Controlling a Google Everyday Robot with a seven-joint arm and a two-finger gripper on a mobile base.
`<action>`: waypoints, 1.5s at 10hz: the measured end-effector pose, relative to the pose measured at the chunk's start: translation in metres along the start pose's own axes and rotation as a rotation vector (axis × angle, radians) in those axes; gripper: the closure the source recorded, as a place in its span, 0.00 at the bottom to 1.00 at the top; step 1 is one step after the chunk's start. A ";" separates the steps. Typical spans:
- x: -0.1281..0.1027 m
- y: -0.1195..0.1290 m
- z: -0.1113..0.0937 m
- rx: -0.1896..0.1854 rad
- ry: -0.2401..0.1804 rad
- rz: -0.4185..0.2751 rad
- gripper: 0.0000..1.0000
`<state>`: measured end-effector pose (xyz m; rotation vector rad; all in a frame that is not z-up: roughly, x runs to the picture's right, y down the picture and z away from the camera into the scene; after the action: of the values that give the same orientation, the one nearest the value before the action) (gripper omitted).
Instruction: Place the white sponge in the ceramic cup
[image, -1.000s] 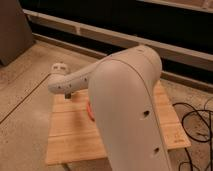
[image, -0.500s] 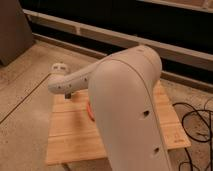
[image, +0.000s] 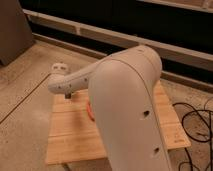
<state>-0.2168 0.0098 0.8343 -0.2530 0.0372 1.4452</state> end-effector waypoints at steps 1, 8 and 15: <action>-0.005 0.000 -0.003 -0.015 -0.010 -0.003 1.00; -0.105 -0.025 -0.072 -0.281 -0.281 -0.243 1.00; -0.128 -0.077 -0.057 -0.232 -0.300 -0.214 1.00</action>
<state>-0.1509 -0.1344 0.8134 -0.2197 -0.3928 1.2603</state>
